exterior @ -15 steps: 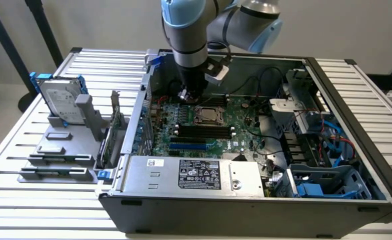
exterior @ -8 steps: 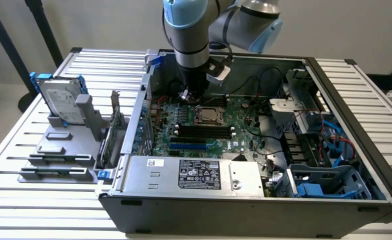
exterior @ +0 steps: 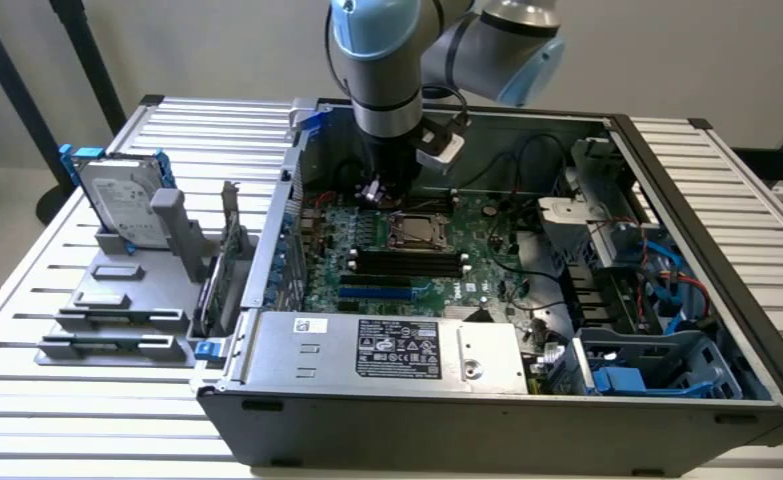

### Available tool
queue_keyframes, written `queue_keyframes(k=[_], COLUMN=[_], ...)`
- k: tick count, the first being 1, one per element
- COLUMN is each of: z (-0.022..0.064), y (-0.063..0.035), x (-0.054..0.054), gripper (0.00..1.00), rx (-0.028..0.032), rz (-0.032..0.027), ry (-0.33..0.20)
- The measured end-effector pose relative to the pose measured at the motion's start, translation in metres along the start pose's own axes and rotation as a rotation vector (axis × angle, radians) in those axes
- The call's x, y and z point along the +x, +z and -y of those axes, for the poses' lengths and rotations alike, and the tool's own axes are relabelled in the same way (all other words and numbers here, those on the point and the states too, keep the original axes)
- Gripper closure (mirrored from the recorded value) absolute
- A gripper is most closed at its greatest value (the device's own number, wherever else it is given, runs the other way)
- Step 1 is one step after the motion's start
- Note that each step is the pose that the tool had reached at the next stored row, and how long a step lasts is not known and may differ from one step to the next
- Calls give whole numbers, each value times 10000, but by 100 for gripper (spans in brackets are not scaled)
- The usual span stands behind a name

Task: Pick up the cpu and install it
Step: 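Install the first cpu locking lever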

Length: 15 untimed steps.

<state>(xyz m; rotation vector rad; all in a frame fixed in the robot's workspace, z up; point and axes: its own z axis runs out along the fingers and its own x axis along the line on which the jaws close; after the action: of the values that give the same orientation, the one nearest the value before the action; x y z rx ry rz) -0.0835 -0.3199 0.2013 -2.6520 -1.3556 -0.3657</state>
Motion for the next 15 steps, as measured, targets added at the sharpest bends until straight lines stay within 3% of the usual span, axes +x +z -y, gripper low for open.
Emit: queue_keyframes(k=[2,6,15], z=[-3,-19,-78], y=[12,30,46], x=[-2,6,48], gripper=[89,89,89], rx=[47,199,442], rz=[37,152,330], ry=[14,60,132])
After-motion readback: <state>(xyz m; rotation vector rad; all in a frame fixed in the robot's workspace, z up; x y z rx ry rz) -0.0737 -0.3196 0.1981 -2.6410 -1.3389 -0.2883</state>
